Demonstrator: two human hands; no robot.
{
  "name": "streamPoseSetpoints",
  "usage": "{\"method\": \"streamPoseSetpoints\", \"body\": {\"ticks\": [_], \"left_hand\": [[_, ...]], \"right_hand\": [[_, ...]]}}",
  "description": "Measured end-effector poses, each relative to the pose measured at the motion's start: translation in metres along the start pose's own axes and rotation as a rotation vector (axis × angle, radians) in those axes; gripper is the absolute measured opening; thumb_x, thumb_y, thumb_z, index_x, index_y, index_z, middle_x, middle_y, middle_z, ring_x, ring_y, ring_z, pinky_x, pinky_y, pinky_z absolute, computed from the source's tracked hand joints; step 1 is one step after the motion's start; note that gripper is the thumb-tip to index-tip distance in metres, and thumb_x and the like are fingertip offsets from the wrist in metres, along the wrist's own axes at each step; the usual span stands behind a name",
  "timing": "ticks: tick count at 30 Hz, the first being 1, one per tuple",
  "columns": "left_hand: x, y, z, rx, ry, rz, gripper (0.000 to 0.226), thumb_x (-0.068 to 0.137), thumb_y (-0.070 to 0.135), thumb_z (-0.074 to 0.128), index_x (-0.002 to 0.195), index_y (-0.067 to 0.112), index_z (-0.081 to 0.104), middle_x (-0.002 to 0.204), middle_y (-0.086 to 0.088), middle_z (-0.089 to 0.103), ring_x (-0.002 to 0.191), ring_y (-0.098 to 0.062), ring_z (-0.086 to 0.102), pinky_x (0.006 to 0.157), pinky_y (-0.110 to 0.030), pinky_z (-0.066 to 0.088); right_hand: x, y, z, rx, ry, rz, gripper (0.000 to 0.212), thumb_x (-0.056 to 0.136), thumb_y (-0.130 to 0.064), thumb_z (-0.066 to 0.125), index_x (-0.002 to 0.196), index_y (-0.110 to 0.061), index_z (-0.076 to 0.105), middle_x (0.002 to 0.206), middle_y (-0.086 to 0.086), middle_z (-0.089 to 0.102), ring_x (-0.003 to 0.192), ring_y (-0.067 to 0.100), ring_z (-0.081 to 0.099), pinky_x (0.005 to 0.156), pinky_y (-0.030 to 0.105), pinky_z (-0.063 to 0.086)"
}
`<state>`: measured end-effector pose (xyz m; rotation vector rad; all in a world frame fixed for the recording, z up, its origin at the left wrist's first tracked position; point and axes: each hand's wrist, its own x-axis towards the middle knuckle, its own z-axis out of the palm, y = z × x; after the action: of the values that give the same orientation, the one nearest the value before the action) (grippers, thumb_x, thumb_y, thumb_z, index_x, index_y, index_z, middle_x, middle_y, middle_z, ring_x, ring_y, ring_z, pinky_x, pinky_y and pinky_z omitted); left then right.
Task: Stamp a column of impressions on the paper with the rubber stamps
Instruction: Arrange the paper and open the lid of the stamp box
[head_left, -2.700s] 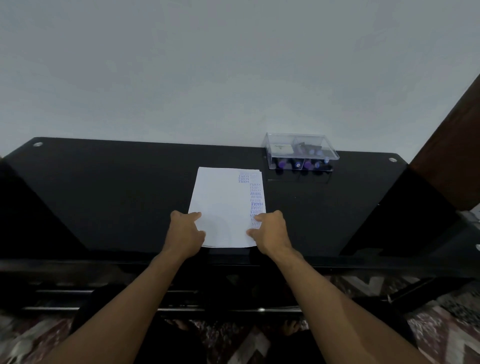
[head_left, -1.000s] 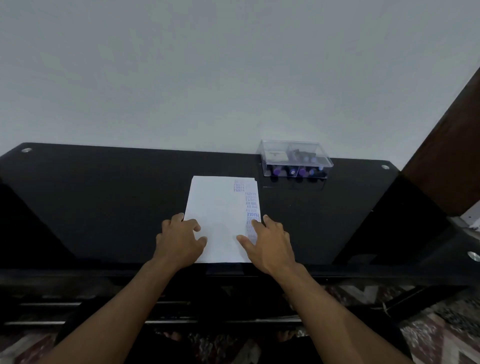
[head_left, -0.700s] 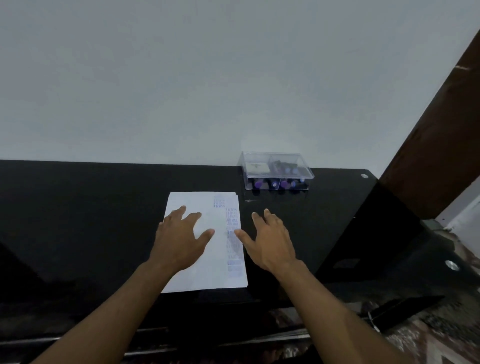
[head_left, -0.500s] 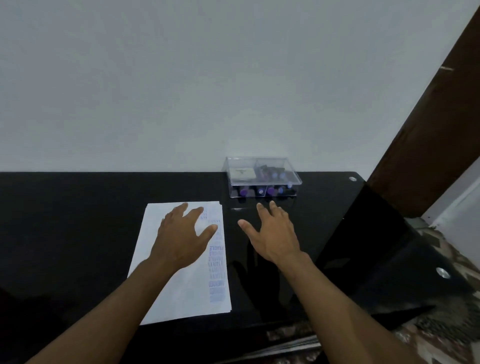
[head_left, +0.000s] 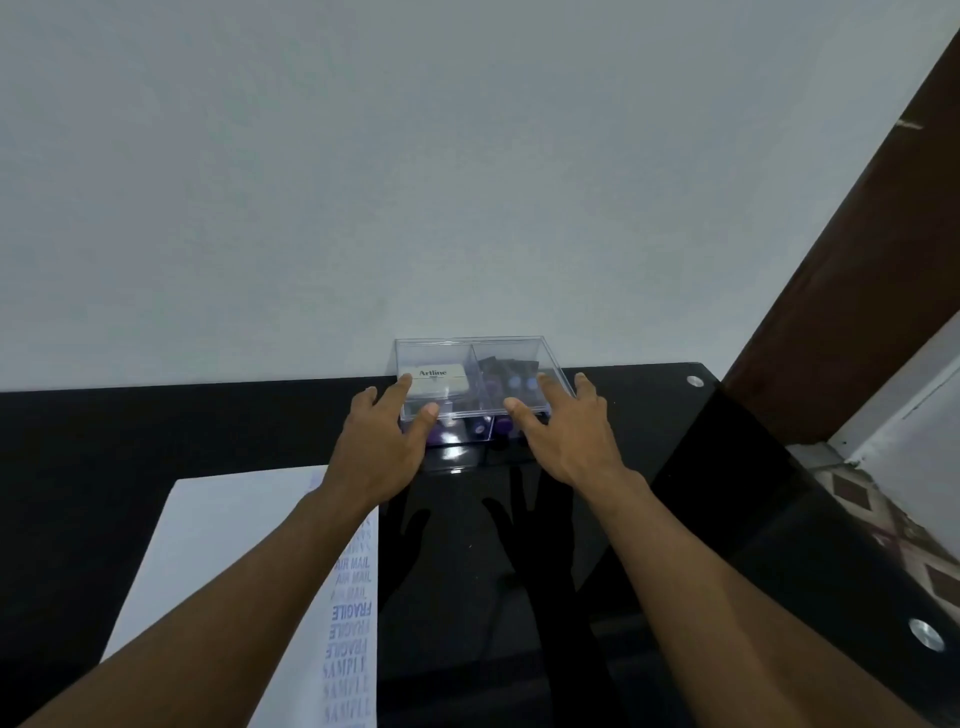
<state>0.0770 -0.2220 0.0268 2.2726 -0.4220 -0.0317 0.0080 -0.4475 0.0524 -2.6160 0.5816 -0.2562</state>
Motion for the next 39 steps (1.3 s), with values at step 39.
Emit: {"method": "streamPoseSetpoints", "body": {"ticks": [39], "left_hand": [[-0.158, 0.031, 0.010, -0.150, 0.061, -0.103, 0.054, 0.106, 0.031, 0.049, 0.155, 0.012, 0.037, 0.151, -0.010, 0.049, 0.134, -0.031, 0.051, 0.103, -0.032, 0.047]], "right_hand": [[-0.137, 0.034, 0.004, 0.268, 0.119, 0.108, 0.058, 0.077, -0.062, 0.043, 0.114, -0.026, 0.068, 0.104, 0.011, 0.063, 0.071, 0.010, 0.065, 0.069, 0.026, 0.058]]}}
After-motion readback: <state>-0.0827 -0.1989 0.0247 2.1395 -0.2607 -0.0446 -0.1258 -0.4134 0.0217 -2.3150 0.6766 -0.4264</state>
